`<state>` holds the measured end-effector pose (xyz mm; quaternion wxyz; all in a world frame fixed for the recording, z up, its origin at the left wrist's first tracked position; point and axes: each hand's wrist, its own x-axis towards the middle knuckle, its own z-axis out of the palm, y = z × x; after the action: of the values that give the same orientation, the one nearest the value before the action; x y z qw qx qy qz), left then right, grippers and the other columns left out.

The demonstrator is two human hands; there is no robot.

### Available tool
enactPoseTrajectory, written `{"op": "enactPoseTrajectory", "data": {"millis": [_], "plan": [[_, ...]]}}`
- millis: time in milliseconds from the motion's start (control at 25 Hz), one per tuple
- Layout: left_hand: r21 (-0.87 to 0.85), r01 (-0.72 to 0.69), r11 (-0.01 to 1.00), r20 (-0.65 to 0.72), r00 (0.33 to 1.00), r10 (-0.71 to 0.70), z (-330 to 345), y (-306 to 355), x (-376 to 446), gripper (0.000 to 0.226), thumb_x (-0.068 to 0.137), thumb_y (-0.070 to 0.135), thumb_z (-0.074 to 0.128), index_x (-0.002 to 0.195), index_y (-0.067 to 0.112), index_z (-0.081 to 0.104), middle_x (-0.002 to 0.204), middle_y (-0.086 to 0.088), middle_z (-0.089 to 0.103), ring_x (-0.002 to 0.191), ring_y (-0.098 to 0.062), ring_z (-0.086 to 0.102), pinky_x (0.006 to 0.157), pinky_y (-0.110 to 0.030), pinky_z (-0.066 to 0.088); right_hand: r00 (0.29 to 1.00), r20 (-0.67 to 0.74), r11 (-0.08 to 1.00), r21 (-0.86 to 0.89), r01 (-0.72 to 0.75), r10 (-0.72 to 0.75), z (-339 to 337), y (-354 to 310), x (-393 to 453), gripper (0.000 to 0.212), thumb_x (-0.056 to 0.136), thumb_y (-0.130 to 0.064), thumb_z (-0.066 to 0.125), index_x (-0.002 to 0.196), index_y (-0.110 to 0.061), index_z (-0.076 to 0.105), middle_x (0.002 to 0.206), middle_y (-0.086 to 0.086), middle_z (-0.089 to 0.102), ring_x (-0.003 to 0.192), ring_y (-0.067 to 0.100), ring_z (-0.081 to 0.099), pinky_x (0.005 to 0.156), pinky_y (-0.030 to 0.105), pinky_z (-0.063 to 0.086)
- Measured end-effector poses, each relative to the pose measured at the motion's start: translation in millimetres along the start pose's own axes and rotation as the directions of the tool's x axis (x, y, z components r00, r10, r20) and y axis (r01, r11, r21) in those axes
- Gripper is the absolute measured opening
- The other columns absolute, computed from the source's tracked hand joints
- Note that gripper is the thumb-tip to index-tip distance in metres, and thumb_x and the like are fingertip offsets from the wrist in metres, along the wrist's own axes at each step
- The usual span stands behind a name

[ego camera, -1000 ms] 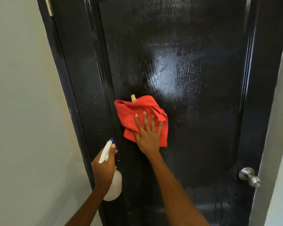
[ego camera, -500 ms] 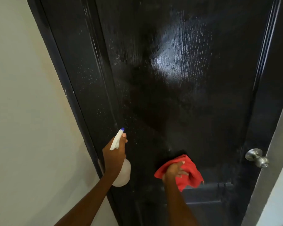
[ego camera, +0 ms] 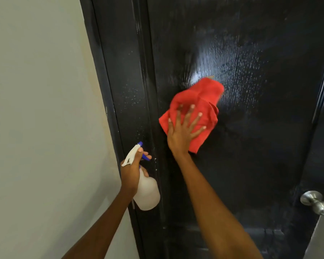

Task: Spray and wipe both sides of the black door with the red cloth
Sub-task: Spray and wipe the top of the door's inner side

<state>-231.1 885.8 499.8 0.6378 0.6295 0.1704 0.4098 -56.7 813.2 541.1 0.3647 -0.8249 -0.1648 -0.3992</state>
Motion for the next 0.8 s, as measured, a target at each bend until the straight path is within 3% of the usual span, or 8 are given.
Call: {"op": "enactPoseTrajectory", "data": {"millis": [80, 160, 280, 360, 440, 520, 600, 800], "plan": [[0.011, -0.01, 1.0, -0.023, 1.0, 0.01, -6.4, -0.3, 4.1, 0.04, 0.102, 0.037, 0.053, 0.106, 0.002, 0.072, 0.094, -0.011, 0.077, 0.043, -0.021, 0.055, 0.044, -0.029, 0.051, 0.904, 0.062, 0.885, -0.185, 0.427, -0.423, -2.0, 0.6, 5.8, 0.062, 0.106, -0.057, 0.026, 0.163, -0.036, 0.019, 0.171, 0.001, -0.003, 0.157, 0.039, 0.002, 0.116, 0.071, -0.011], [0.038, -0.016, 0.999, -0.041, 0.999, 0.017, -6.8, 0.3, 4.7, 0.039, 0.103, 0.038, 0.052, 0.105, 0.004, 0.072, 0.093, -0.009, 0.077, 0.043, -0.024, 0.055, 0.045, -0.03, 0.051, 0.754, 0.144, 0.728, -0.199, 0.656, -0.641, -10.2, 11.7, 9.9, 0.067, 0.101, -0.054, 0.044, 0.162, -0.036, 0.023, 0.172, 0.0, 0.012, 0.154, 0.036, 0.021, 0.122, 0.065, -0.003], [0.035, -0.026, 0.999, -0.045, 0.999, 0.027, -8.9, 2.5, 8.5, 0.039, 0.101, 0.04, 0.053, 0.104, 0.006, 0.073, 0.091, -0.007, 0.077, 0.044, -0.026, 0.055, 0.046, -0.031, 0.051, 0.743, 0.112, 0.714, -0.211, 0.667, -0.66, -12.8, 49.8, 9.8, 0.057, 0.095, -0.054, 0.052, 0.149, -0.036, 0.051, 0.149, 0.0, 0.054, 0.133, 0.032, 0.049, 0.122, 0.054, 0.014], [0.016, -0.029, 0.999, -0.017, 0.999, 0.029, -9.2, 6.9, 12.1, 0.042, 0.095, 0.044, 0.055, 0.104, 0.007, 0.073, 0.092, -0.008, 0.077, 0.043, -0.024, 0.055, 0.045, -0.03, 0.051, 0.866, -0.037, 0.848, -0.224, 0.48, -0.499, -27.9, 54.4, 39.9, 0.048, 0.095, -0.053, 0.053, 0.136, -0.03, 0.064, 0.129, 0.006, 0.067, 0.121, 0.037, 0.057, 0.114, 0.056, 0.024], [-0.002, -0.031, 1.0, 0.006, 0.999, 0.032, -7.6, 19.1, 16.6, 0.044, 0.088, 0.05, 0.057, 0.1, 0.011, 0.073, 0.091, -0.007, 0.077, 0.045, -0.022, 0.057, 0.046, -0.028, 0.052, 0.94, -0.214, 0.952, -0.208, 0.222, -0.266, -56.3, 44.4, 88.1, 0.059, 0.101, -0.053, 0.048, 0.152, -0.025, 0.046, 0.142, 0.014, 0.058, 0.133, 0.044, 0.045, 0.12, 0.06, 0.016], [0.008, -0.062, 0.998, 0.02, 0.998, 0.061, -6.0, 38.1, 25.9, 0.037, 0.088, 0.05, 0.057, 0.093, 0.018, 0.074, 0.087, -0.002, 0.077, 0.048, -0.021, 0.058, 0.049, -0.028, 0.052, 0.951, -0.249, 0.971, -0.195, 0.138, -0.185, -79.9, 31.5, 124.8, 0.069, 0.106, -0.056, 0.036, 0.164, -0.025, 0.017, 0.167, 0.014, 0.025, 0.152, 0.045, 0.019, 0.122, 0.062, 0.001], [-0.016, -0.073, 0.997, 0.013, 0.997, 0.074, -1.9, 58.1, 37.3, 0.025, 0.094, 0.043, 0.059, 0.092, 0.023, 0.073, 0.085, -0.001, 0.077, 0.051, -0.024, 0.059, 0.05, -0.029, 0.052, 0.927, -0.252, 0.946, -0.236, 0.222, -0.28, -81.5, 29.2, 133.0, 0.069, 0.107, -0.055, 0.029, 0.165, -0.023, 0.008, 0.172, 0.009, 0.005, 0.157, 0.042, 0.005, 0.123, 0.063, -0.001], [-0.077, -0.055, 0.995, -0.074, 0.996, 0.049, 5.5, 94.7, 70.6, 0.028, 0.097, 0.039, 0.062, 0.099, 0.013, 0.073, 0.087, -0.009, 0.076, 0.05, -0.024, 0.059, 0.045, -0.026, 0.05, 0.773, -0.108, 0.756, -0.33, 0.566, -0.626, -66.2, 49.7, 120.7, 0.07, 0.102, -0.049, 0.039, 0.163, -0.021, 0.022, 0.171, 0.006, 0.015, 0.157, 0.039, 0.011, 0.122, 0.065, 0.011]]}}
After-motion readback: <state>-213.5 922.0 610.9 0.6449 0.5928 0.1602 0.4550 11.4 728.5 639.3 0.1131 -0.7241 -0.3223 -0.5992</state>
